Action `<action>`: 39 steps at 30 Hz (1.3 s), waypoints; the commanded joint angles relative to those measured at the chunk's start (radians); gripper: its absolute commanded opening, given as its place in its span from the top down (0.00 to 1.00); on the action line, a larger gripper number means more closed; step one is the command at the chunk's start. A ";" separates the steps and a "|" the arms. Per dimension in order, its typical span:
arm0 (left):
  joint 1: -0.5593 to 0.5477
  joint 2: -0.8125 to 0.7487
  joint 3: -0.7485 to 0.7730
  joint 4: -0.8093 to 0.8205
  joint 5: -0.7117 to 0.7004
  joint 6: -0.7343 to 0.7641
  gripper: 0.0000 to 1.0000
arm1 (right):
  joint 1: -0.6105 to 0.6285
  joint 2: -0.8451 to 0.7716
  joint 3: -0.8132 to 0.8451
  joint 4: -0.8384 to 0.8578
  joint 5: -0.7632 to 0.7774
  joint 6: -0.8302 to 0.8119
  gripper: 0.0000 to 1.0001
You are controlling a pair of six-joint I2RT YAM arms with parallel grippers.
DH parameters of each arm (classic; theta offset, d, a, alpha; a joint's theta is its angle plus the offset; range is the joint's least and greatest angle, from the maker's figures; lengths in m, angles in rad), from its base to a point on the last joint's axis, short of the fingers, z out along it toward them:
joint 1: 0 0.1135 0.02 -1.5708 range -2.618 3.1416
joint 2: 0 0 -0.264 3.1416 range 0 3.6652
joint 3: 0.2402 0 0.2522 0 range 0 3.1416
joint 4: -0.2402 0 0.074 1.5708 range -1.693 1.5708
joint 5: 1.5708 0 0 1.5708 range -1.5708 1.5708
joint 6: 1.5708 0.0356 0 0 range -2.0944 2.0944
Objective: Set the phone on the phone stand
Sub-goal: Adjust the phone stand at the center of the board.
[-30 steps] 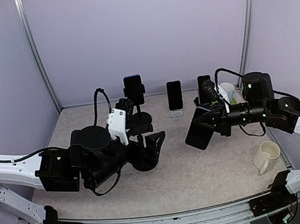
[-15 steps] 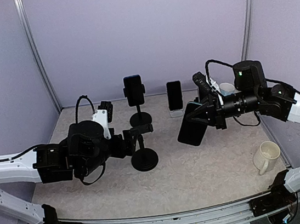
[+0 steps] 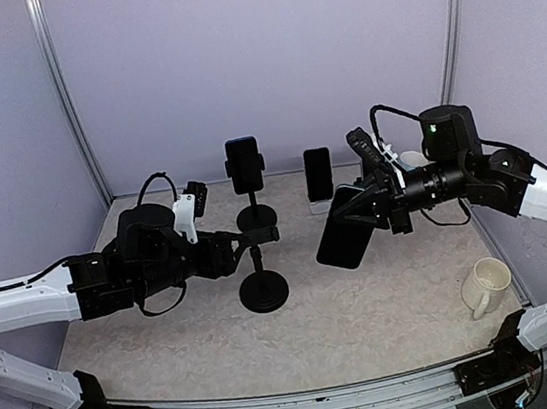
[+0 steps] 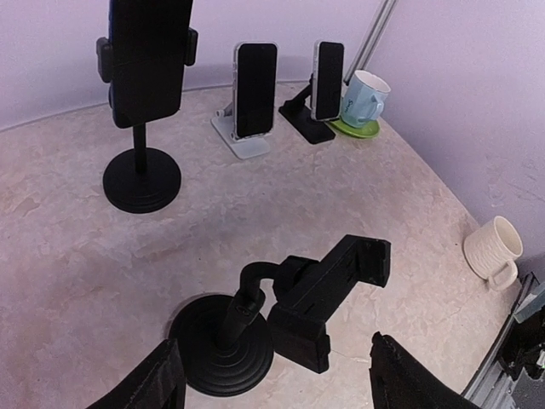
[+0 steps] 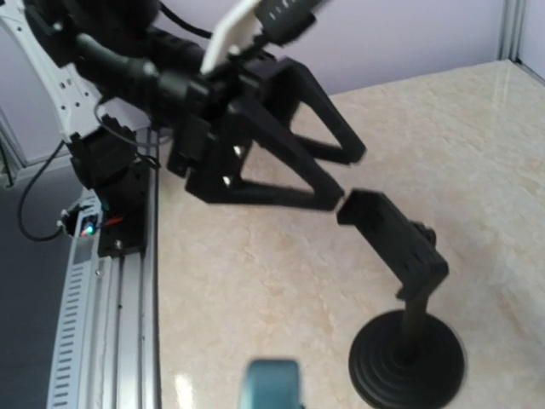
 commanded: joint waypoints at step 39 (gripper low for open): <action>0.046 0.097 0.021 0.104 0.181 0.201 0.86 | -0.001 0.304 0.321 0.038 -0.456 -0.062 1.00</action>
